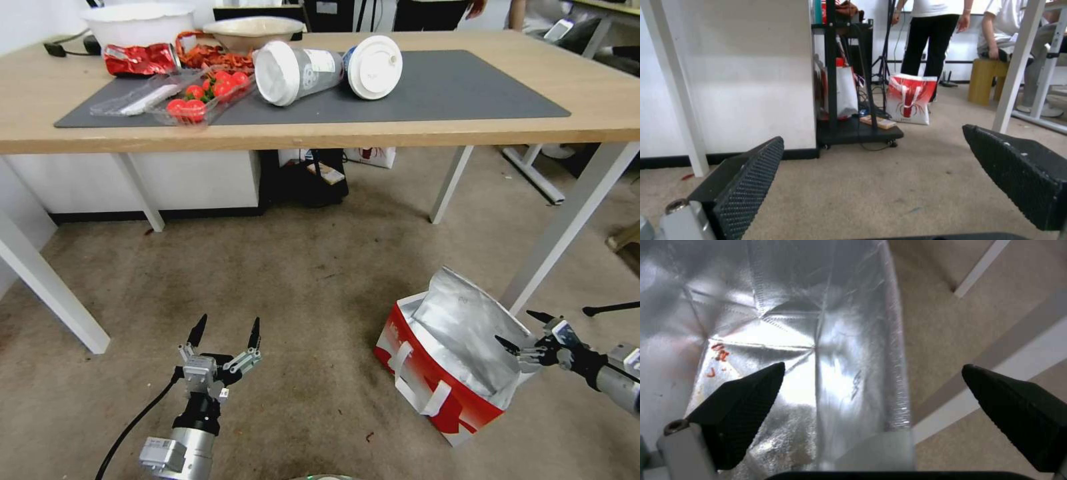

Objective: Pick up the food delivery bag from the floor and place it on the table.

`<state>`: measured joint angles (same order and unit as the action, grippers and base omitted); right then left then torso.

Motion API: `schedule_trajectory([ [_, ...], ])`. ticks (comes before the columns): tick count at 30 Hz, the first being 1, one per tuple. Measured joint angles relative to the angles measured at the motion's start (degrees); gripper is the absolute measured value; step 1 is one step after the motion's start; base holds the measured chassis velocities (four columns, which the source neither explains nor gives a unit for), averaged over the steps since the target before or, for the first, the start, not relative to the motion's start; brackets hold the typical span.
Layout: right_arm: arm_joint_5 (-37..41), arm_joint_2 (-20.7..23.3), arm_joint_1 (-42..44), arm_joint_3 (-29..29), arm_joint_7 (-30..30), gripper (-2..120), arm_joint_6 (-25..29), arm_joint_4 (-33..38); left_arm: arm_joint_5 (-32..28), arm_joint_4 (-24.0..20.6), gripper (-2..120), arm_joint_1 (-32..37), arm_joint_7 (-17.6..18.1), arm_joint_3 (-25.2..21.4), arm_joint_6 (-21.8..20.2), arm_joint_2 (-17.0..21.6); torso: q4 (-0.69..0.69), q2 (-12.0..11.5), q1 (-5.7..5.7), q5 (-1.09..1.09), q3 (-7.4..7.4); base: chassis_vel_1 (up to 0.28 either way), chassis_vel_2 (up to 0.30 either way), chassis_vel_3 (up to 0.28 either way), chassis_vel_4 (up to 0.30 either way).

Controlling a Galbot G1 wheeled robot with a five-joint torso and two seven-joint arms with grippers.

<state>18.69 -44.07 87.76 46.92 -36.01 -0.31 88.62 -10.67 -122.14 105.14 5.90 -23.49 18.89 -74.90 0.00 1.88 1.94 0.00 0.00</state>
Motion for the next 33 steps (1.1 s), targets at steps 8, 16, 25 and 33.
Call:
schedule_trajectory([
  [8, -0.56, 0.55, -0.52, -2.09, 3.77, 100, -3.79, 0.38, 0.18, -0.04, 100, 0.19, 0.41, -0.34, 0.13, 0.19, 0.0, 0.02, 0.01, 0.0, 0.0, 0.0, 0.0, 0.0, 0.0],
  [16, -0.46, 2.65, -0.42, -4.32, 7.24, 100, -8.46, 1.08, 0.27, 0.38, 100, 0.14, 0.67, -0.23, 0.47, 0.03, 0.01, 0.03, 0.01, 0.0, 0.0, 0.0, 0.0, 0.0, 0.0],
  [25, -0.15, 4.19, -1.7, -6.02, 6.18, 93, -10.76, 1.11, 0.07, 0.63, 100, -0.29, 1.27, -0.55, 0.54, 0.31, 0.0, 0.03, 0.01, -0.01, 0.0, 0.0, 0.0, 0.0, 0.0],
  [33, 1.4, 5.96, -3.33, -7.49, 5.27, 65, -12.81, 0.3, 0.07, 1.1, 100, -0.37, 1.42, -0.56, 0.91, 0.11, 0.0, 0.03, 0.01, 0.0, 0.0, 0.0, 0.0, 0.0, 0.0],
])
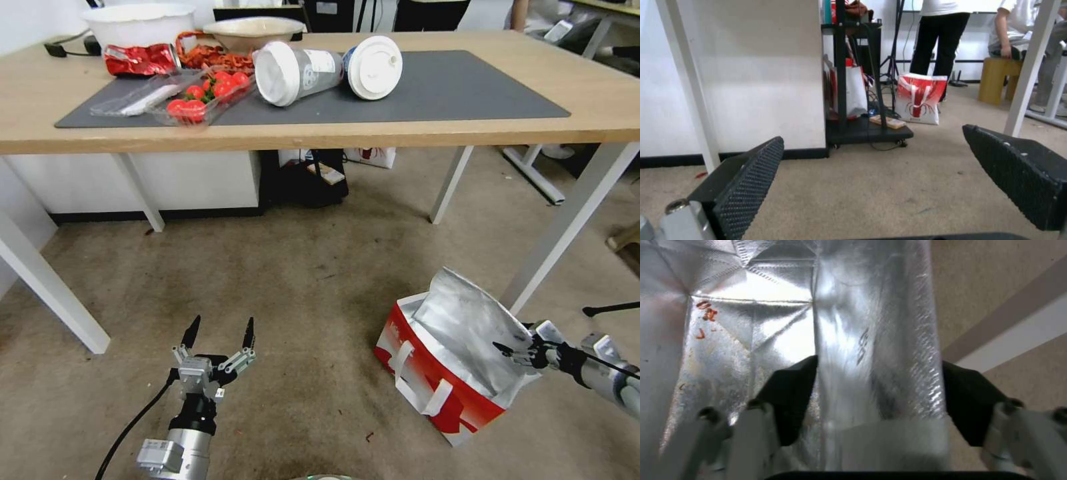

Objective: Pick up the food delivery bag from the floor and place it on the table.

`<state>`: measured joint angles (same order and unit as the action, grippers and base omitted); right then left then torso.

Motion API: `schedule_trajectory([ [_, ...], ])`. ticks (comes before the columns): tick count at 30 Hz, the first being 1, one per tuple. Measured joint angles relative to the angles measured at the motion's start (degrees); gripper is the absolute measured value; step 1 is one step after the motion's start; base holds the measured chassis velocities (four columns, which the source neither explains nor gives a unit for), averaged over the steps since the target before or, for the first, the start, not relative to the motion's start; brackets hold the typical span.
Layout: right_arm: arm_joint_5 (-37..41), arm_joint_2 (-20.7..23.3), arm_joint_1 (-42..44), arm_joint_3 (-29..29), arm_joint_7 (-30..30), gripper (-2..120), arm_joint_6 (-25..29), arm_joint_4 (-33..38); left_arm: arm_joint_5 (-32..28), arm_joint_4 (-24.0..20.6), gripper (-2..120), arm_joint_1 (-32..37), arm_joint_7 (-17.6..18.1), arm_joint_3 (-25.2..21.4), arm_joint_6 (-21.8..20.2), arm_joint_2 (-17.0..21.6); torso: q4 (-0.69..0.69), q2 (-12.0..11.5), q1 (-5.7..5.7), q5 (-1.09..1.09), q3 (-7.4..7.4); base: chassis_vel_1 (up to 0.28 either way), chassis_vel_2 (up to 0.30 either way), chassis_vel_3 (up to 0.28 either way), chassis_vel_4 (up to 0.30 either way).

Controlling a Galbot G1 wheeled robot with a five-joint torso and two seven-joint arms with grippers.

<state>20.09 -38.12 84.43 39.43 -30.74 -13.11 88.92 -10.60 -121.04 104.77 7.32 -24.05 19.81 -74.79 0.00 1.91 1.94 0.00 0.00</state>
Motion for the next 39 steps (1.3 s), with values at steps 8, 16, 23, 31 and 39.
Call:
schedule_trajectory([
  [8, 0.46, 1.58, -1.44, -0.8, -1.34, 36, -0.94, -0.82, -0.03, 0.4, 100, -0.26, 0.63, -0.12, 0.53, 0.03, 0.0, 0.0, 0.0, 0.0, 0.0, 0.0, 0.0, 0.0, 0.0],
  [16, -0.07, 1.89, -1.88, -1.17, -2.59, 10, -1.42, -1.54, -0.21, 0.4, 100, -0.7, 1.15, -0.18, 0.55, 0.16, 0.0, 0.01, 0.0, 0.0, 0.0, 0.0, 0.0, 0.0, 0.0],
  [23, -0.49, 1.98, -2.14, -1.41, -3.0, 0, -1.56, -1.77, -0.54, 0.64, 100, -0.88, 1.24, -0.14, 0.55, 0.53, 0.0, 0.0, 0.0, 0.0, 0.0, 0.0, 0.0, 0.0, 0.0],
  [31, 1.15, 2.37, -1.86, -1.33, -3.21, 0, -1.67, -0.96, -1.05, 0.64, 100, -0.94, 1.27, -0.46, 0.55, 0.71, 0.0, 0.01, 0.0, 0.0, 0.0, 0.0, 0.0, 0.0, 0.0],
  [39, 7.8, 3.83, 1.55, 0.38, -2.75, 0, -1.75, 4.58, -0.45, 0.53, 100, -0.72, 2.17, -0.58, 0.55, 0.13, -0.01, 0.01, 0.0, 0.0, 0.0, 0.0, 0.0, 0.0, 0.0],
])
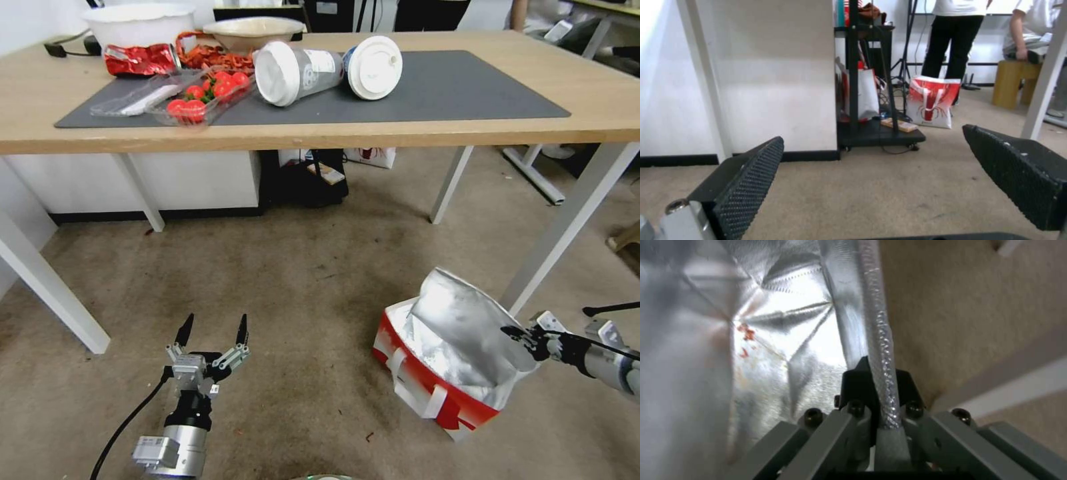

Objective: Pick up the food delivery bag from the floor and place it on the table.

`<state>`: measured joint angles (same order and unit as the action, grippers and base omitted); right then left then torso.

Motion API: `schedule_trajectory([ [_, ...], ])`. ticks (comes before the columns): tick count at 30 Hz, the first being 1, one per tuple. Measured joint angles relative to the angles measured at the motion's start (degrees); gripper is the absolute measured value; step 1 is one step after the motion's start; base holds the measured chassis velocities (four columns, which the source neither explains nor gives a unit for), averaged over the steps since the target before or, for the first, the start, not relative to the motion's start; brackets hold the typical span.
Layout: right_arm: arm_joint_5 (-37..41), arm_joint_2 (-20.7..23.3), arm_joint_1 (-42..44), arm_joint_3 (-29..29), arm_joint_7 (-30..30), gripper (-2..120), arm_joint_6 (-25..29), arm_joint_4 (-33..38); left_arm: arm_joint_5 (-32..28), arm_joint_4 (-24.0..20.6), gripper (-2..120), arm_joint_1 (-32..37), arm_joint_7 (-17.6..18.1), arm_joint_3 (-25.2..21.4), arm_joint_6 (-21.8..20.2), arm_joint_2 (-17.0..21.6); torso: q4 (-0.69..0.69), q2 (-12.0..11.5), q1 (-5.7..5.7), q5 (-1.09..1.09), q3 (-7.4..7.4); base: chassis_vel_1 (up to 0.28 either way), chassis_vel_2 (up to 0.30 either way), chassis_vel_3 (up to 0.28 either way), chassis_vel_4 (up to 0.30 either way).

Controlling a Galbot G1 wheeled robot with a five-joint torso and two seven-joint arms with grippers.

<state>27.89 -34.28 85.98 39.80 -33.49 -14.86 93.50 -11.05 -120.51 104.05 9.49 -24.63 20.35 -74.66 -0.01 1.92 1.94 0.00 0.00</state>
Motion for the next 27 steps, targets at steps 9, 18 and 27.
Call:
schedule_trajectory([
  [9, 8.17, 1.47, 6.6, 4.15, 0.4, 0, -2.5, 9.19, 0.16, -0.44, 100, -0.07, 0.41, -0.25, -0.19, 0.1, 0.01, 0.0, 0.0, 0.0, 0.0, 0.0, 0.0, 0.0, 0.0],
  [18, 14.77, 4.32, 10.53, 9.31, -6.58, 0, -4.18, 14.96, 0.05, -0.9, 100, 0.14, 0.45, -0.57, -0.3, 0.33, 0.0, 0.0, 0.0, 0.0, 0.0, 0.0, 0.0, 0.0, 0.0],
  [27, 23.87, 8.14, 9.28, 12.36, -15.04, 0, -6.22, 15.09, 0.12, -1.28, 100, 0.4, 0.54, -0.69, -0.37, 0.04, 0.0, 0.0, 0.0, 0.0, 0.0, 0.0, 0.0, 0.0, 0.0],
])
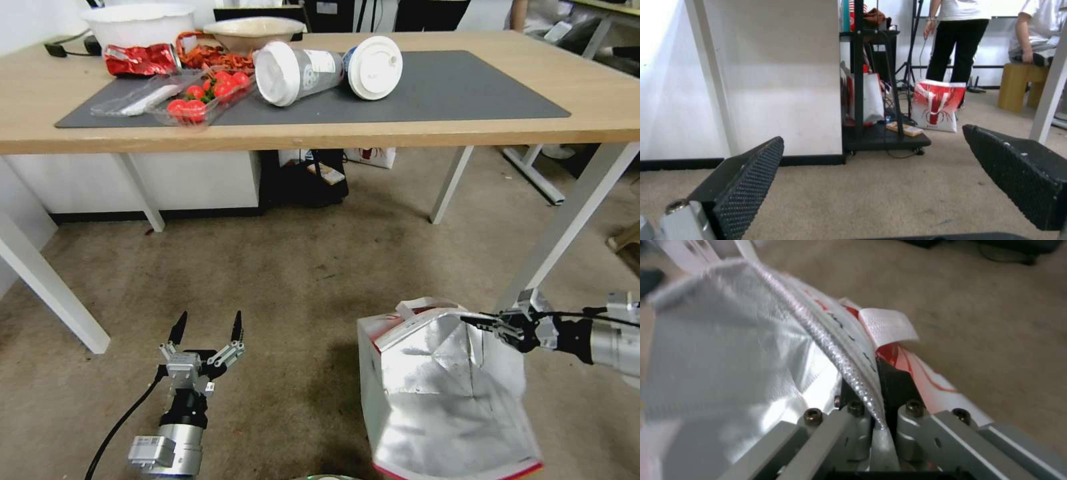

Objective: Pick up the food delivery bag from the floor and place it on the table.

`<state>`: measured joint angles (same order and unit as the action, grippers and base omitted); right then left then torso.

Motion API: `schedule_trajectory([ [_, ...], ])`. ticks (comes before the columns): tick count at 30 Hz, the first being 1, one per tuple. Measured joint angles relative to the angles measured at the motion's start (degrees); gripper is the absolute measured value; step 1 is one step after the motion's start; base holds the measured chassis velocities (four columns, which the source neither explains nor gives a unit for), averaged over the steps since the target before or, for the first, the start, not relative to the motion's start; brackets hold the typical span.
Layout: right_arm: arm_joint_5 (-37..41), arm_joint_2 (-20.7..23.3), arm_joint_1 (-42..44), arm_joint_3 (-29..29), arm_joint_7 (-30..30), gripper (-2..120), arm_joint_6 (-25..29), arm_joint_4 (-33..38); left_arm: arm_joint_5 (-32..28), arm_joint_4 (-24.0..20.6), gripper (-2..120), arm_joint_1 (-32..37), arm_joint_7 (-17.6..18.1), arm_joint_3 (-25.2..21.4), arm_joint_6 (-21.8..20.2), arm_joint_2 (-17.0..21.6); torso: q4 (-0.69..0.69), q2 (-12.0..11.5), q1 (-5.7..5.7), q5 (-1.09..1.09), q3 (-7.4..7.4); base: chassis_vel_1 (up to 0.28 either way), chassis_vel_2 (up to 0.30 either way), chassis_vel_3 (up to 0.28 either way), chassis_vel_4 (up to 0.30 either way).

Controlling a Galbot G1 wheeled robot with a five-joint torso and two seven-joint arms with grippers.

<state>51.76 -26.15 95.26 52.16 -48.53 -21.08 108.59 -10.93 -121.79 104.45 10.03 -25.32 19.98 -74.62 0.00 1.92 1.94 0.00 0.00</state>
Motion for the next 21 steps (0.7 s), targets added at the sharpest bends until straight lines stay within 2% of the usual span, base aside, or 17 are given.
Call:
schedule_trajectory([
  [4, 4.95, 1.63, -0.24, 0.1, -1.96, 0, -1.69, -0.02, -0.03, -0.3, 100, 0.25, 0.02, -0.2, -0.02, -0.16, 0.0, 0.0, 0.0, 0.0, 0.0, 0.0, 0.0, 0.0, 0.0],
  [9, 8.06, 3.01, -3.59, -1.31, -9.38, 0, -3.33, -2.06, -0.49, -1.1, 100, 0.46, 0.67, -0.33, -0.87, -0.36, -0.01, 0.0, 0.0, 0.02, 0.0, 0.0, 0.0, 0.0, 0.0],
  [15, 10.35, 3.17, -3.99, -1.88, -9.21, 0, -4.29, -2.36, -0.72, -2.01, 100, 0.52, 1.5, -0.57, -2.19, -0.45, 0.0, 0.0, 0.0, 0.0, 0.0, 0.0, 0.0, 0.0, 0.0],
  [21, 14.95, 2.62, -1.64, -1.13, -6.66, 0, -5.74, 0.25, -0.78, -2.47, 100, 0.55, 1.69, -0.67, -2.67, -0.55, 0.01, 0.0, 0.0, 0.0, 0.0, 0.0, 0.0, 0.0, 0.0],
])
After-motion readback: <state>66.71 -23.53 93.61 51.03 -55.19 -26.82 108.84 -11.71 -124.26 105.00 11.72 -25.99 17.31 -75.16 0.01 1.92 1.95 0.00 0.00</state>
